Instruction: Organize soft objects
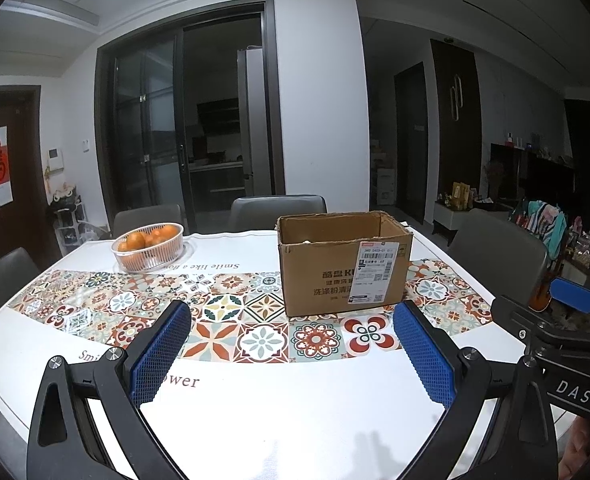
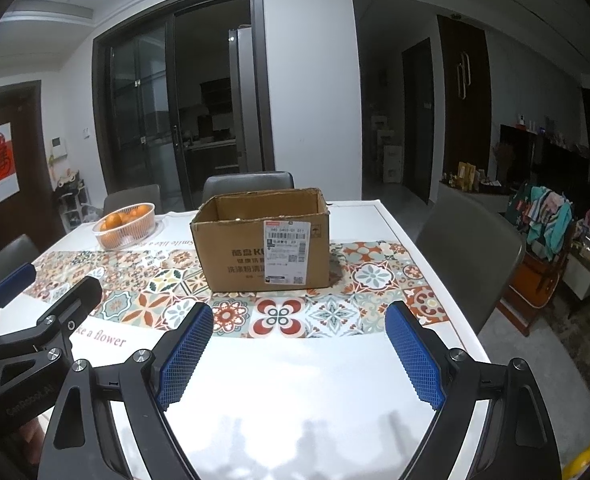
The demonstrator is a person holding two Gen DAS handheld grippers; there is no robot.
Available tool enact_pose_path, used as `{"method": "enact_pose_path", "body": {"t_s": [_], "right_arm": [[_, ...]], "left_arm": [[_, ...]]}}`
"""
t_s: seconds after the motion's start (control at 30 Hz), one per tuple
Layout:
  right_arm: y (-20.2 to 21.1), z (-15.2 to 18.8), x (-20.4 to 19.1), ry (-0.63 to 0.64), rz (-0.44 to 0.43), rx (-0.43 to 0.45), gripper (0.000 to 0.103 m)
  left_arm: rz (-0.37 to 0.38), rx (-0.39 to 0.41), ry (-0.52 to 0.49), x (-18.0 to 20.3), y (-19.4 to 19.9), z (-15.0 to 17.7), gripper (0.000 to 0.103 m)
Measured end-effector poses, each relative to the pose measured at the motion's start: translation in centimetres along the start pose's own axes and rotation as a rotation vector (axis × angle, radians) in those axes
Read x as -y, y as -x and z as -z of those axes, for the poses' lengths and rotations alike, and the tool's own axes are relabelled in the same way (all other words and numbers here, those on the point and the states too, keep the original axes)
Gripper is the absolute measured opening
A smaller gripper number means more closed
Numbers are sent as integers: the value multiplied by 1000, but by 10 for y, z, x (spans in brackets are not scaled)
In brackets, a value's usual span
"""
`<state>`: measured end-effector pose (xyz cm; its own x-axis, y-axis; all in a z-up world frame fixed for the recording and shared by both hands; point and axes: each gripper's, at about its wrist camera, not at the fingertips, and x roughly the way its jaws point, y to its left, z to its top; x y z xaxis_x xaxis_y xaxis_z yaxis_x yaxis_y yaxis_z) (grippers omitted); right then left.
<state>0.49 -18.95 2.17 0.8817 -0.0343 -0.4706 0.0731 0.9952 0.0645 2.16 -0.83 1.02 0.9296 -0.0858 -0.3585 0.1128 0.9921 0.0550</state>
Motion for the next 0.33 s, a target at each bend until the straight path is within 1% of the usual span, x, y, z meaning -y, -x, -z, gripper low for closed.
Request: {"method": "enact_pose_path", "body": {"t_s": [0.33], "right_arm": [[0, -1, 0, 2, 4, -6, 89]], "left_arm": [[-8, -1, -3, 0, 1, 0, 103]]}}
